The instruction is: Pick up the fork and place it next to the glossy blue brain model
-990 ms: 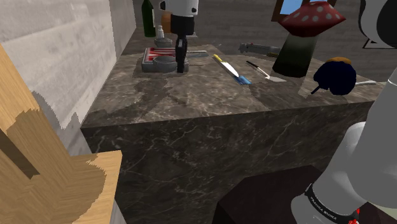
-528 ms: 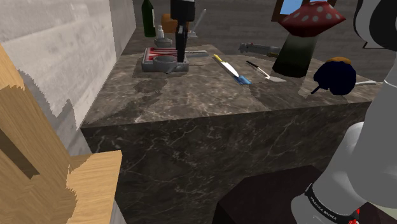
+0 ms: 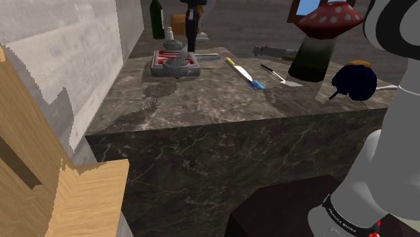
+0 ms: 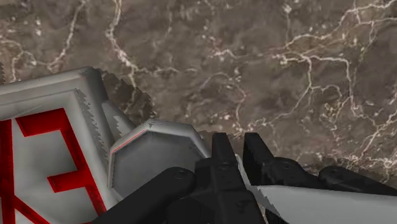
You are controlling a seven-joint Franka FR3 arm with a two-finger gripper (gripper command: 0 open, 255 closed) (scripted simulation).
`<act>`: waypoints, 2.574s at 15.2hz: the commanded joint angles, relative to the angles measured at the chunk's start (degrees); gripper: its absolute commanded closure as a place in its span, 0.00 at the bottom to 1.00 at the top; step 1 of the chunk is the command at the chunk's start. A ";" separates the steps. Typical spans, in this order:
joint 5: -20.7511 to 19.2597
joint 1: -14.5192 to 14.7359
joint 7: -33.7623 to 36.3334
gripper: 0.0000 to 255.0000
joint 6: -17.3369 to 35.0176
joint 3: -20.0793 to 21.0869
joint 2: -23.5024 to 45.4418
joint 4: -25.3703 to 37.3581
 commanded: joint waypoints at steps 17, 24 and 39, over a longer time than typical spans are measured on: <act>0.92 -3.35 -4.40 1.00 -7.29 -1.67 -8.84 -1.66; 1.03 -6.29 -10.97 1.00 -5.44 -5.26 -23.21 -18.15; -4.91 -11.22 -26.10 1.00 -9.51 -15.56 -44.68 -35.62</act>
